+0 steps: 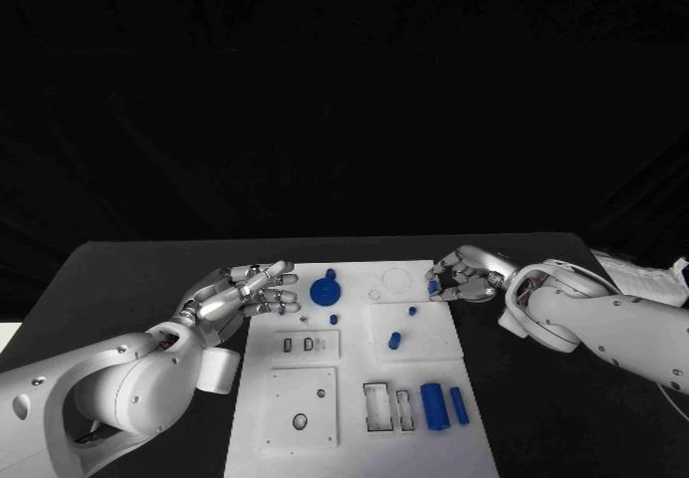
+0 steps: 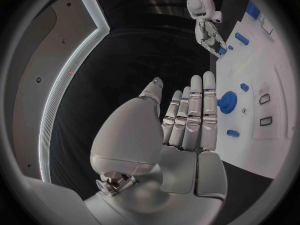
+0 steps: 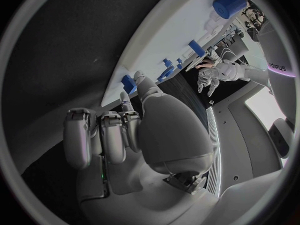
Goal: Assemble the parts on the task board
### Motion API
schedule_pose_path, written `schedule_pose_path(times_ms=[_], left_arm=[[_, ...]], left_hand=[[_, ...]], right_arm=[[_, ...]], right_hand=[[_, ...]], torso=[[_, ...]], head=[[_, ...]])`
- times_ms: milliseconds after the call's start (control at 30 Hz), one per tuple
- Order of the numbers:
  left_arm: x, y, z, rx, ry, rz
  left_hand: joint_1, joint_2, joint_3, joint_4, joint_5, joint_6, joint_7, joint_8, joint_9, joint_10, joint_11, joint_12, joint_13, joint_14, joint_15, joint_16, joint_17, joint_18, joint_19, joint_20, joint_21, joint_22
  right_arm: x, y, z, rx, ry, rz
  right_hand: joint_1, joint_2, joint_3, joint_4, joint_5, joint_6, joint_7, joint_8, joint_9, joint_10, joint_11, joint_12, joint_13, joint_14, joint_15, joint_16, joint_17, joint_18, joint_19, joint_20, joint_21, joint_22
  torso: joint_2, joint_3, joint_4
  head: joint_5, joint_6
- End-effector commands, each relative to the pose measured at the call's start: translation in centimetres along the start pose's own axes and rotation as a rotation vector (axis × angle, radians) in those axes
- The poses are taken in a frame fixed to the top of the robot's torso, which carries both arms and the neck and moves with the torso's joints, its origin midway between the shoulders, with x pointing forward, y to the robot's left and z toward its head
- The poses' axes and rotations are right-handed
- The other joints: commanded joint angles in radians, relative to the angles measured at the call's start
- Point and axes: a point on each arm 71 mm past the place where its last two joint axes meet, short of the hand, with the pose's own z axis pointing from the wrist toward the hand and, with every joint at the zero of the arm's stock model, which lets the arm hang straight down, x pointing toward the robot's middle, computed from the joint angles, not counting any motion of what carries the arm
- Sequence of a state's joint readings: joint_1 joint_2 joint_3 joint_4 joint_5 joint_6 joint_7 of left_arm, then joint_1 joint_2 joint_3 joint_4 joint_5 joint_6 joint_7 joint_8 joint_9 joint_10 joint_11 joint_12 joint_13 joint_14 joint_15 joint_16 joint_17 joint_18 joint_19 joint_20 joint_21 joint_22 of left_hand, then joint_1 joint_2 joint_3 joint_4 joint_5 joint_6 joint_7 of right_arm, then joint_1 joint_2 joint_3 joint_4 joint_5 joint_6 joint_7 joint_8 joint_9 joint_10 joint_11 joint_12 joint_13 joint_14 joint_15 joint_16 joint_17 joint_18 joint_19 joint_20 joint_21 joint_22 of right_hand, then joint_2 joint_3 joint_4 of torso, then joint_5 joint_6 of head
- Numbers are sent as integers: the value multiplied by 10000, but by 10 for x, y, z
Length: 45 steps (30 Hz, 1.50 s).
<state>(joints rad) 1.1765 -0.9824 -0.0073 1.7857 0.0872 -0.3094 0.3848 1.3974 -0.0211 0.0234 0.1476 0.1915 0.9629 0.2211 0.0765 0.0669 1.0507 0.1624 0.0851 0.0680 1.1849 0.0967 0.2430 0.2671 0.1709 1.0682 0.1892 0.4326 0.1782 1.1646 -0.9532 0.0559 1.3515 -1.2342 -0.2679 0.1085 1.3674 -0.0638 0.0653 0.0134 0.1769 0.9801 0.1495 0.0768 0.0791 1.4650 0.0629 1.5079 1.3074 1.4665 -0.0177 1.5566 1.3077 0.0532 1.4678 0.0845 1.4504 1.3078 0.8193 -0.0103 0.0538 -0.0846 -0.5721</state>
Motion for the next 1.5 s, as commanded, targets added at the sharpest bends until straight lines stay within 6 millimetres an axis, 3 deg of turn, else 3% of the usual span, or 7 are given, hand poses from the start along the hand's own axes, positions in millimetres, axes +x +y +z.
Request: schedule_pose_path(times_ms=[33,433,800,1067,1300,1400,1500], left_arm=[[3,0,1,39,222,-97],[2,0,1,21,208,-92],[2,0,1,10,205,-91],[3,0,1,10,225,-98],[4,1,2,0,241,-104],[4,1,3,0,236,-104],[2,3,6,-3,220,-109]], left_hand=[[77,15,-8,-66,-50,-8,65,-64,2,-47,6,-41,2,-75,-30,-45,15,103,-66,34,47,-17],[77,15,-8,-66,-50,-8,65,-64,2,-47,6,-41,2,-75,-30,-45,15,103,-66,34,47,-17],[95,30,5,-82,-51,-8,65,-64,3,-47,5,-43,2,-78,-31,-48,22,103,-68,33,50,-17],[95,30,5,-82,-51,-8,65,-64,3,-47,5,-43,2,-78,-31,-48,22,103,-68,33,50,-17],[111,40,15,-97,-51,-9,63,-65,3,-46,5,-45,2,-80,-31,-51,27,104,-69,33,53,-17],[111,40,15,-97,-51,-9,63,-65,3,-46,5,-45,2,-80,-31,-51,27,104,-69,33,53,-17],[111,40,15,-97,-51,-9,63,-65,3,-46,5,-45,2,-80,-31,-51,27,104,-69,33,53,-17]], right_arm=[[3,1,1,-131,233,-116],[5,2,2,-187,338,-42],[4,0,2,-153,209,-112],[0,10,3,-454,-542,-36],[0,35,6,-451,-815,458],[6,54,10,-674,-752,503],[15,77,13,-952,-665,580]], right_hand=[[-7,228,106,-23,-163,167,-13,52,25,799,-24,89,2327,980,28,16,2350,-6,103,19,10,39],[222,813,766,-264,-1004,1053,-281,249,125,887,-252,268,2431,1032,-153,120,2583,-59,204,-130,148,319],[293,897,1064,-459,-1127,1349,-384,284,153,902,-344,298,2449,1043,-234,142,2631,-82,243,-212,202,432],[16,1138,1281,-377,-1223,1692,-544,386,209,935,-481,360,2485,1043,-344,142,2631,-111,298,-312,273,580],[-271,1178,1345,-263,-901,1743,-599,370,215,875,-531,222,2411,1043,-398,142,2631,-87,258,-372,217,463],[-294,1208,1370,-253,-875,1760,-609,372,217,864,-538,196,2396,1043,-405,142,2631,-85,253,-379,210,448],[-313,1232,1387,-244,-870,1774,-616,375,219,856,-544,178,2387,1043,-410,142,2631,-82,250,-384,203,437]], torso=[[-8,-6,-2],[-8,-10,-9],[-10,-8,-3],[-13,-6,-9],[-73,-28,17],[-133,-42,20],[-199,-68,69]], head=[[4,-15],[-12,-11],[-13,-18],[-29,-6],[-18,-67],[74,-72],[141,-103]])
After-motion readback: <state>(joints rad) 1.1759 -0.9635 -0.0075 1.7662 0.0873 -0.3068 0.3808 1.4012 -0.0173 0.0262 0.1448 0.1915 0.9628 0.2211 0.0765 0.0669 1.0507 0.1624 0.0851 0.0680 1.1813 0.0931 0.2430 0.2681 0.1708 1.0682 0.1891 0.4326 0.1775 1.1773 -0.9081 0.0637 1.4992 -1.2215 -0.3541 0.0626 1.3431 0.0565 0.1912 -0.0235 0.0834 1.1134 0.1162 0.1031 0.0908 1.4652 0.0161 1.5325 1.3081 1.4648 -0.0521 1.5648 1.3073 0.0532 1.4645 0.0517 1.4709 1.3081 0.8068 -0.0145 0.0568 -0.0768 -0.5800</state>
